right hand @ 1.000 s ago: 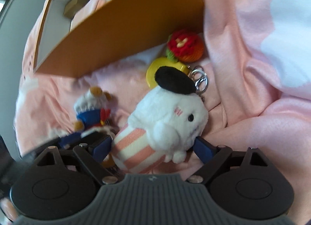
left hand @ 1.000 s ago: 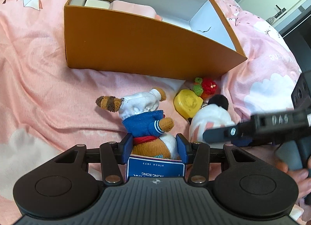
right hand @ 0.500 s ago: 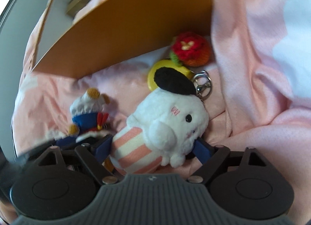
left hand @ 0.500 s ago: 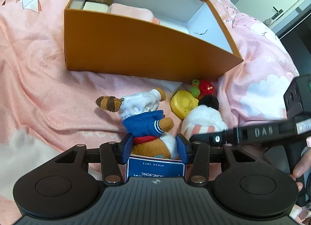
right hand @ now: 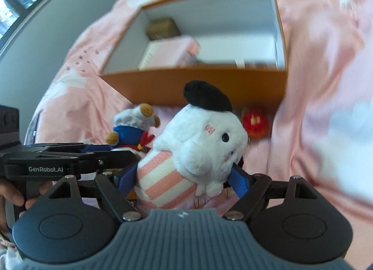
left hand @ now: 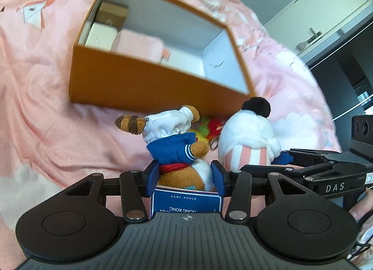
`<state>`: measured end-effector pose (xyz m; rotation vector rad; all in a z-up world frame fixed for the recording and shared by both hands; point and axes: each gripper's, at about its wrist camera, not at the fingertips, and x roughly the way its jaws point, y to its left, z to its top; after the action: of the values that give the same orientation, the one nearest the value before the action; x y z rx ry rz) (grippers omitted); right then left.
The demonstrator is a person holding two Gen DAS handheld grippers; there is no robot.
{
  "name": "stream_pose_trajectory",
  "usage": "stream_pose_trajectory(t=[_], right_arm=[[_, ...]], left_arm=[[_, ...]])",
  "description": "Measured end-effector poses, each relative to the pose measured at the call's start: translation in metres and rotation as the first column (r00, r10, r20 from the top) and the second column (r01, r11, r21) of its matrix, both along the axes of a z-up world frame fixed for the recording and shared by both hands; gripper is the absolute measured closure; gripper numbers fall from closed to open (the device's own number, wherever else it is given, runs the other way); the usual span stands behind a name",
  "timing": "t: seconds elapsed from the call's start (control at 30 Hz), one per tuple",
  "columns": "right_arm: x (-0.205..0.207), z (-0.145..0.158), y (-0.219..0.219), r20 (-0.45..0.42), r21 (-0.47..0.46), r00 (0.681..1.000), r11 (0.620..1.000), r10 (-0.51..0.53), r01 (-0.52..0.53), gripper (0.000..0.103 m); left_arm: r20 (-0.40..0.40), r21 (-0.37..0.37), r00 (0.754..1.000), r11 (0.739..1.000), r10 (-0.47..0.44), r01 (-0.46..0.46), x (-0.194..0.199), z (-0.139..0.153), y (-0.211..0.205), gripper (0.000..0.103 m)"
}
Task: Organize objects
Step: 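Lift the sailor plush with the left gripper while the right gripper lifts the striped plush, then lower both plush toys into the shoebox and open both grippers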
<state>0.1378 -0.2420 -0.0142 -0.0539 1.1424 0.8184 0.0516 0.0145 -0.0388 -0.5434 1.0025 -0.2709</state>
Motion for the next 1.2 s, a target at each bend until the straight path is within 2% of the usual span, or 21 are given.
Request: stream_pose_trajectory(t=[0.17, 0.27, 0.37, 0.47, 0.67, 0.83, 0.97, 1.1, 1.2], right_arm=[[-0.006, 0.03, 0.009, 0.141, -0.003, 0.987, 0.997, 0.071, -0.072, 0.021], [-0.01, 0.05, 0.014, 0.258, -0.044, 0.959, 0.993, 0.12, -0.113, 0.021], [-0.008, 0.069, 0.016, 0.334, -0.057, 0.93, 0.988, 0.155, -0.144, 0.021], [-0.002, 0.085, 0.018, 0.414, -0.074, 0.893, 0.984, 0.179, -0.163, 0.021], [0.019, 0.108, 0.031, 0.559, -0.135, 0.799, 0.975, 0.223, -0.178, 0.021], [0.049, 0.113, 0.048, 0.604, -0.212, 0.745, 0.958, 0.283, -0.192, 0.021], [0.081, 0.105, 0.061, 0.596, -0.306, 0.718, 0.928, 0.36, -0.211, 0.021], [0.114, 0.085, 0.077, 0.541, -0.397, 0.732, 0.893, 0.414, -0.211, 0.021], [0.136, 0.064, 0.086, 0.487, -0.436, 0.761, 0.875, 0.428, -0.213, 0.021]], left_arm=[[0.085, -0.006, 0.996, 1.0, 0.016, -0.016, 0.004, 0.028, 0.001, 0.049], [0.136, -0.014, 0.991, 1.0, 0.016, -0.014, 0.01, 0.047, 0.0, 0.049], [0.193, 0.014, 0.981, 1.0, 0.006, -0.008, 0.02, 0.066, -0.004, 0.049], [0.246, 0.047, 0.969, 0.999, -0.004, -0.007, 0.032, 0.083, -0.008, 0.049], [0.322, 0.083, 0.946, 0.997, -0.028, 0.002, 0.067, 0.101, -0.013, 0.049], [0.31, 0.045, 0.95, 0.999, -0.04, 0.028, 0.111, 0.096, -0.007, 0.049], [0.294, 0.062, 0.953, 0.997, -0.07, 0.054, 0.145, 0.082, -0.011, 0.049], [0.248, 0.083, 0.966, 0.995, -0.069, 0.05, 0.175, 0.057, -0.019, 0.049], [0.203, 0.102, 0.977, 0.993, -0.071, 0.051, 0.193, 0.039, -0.021, 0.049]])
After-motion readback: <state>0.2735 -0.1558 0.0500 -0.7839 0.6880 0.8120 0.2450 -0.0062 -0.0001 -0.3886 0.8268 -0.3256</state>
